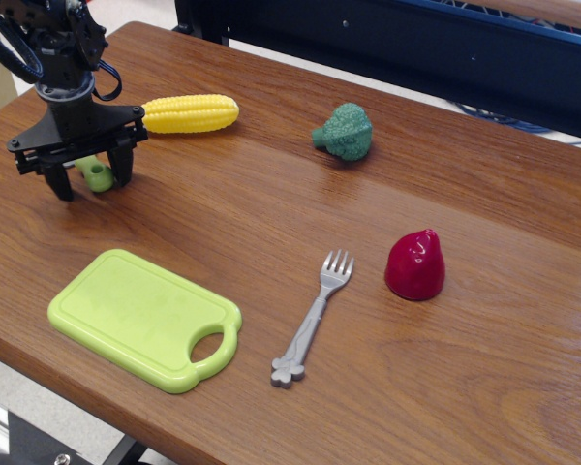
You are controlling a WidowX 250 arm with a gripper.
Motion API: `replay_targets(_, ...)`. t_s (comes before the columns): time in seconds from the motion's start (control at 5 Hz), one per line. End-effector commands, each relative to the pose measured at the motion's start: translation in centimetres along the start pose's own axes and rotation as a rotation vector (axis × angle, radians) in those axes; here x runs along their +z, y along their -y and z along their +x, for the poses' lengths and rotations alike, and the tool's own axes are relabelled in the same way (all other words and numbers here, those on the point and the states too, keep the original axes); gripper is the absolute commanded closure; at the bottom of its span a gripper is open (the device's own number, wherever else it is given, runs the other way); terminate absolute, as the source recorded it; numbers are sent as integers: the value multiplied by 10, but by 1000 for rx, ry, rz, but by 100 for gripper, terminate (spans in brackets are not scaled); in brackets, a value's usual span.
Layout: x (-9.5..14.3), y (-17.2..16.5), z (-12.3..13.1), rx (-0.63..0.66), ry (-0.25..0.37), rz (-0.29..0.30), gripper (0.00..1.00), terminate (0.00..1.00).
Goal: Put spatula on cutting board
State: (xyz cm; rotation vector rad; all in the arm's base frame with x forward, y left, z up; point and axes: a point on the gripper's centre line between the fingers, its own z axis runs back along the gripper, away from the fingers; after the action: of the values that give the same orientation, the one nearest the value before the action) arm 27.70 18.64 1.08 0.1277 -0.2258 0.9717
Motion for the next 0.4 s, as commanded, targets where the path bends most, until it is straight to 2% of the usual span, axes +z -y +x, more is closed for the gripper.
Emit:
replay_targets(0.0, 10, 2, -7, -28, 46, -38, 100, 0)
replay_targets(0.2, 31, 5, -23, -62, 26, -31, 100, 0)
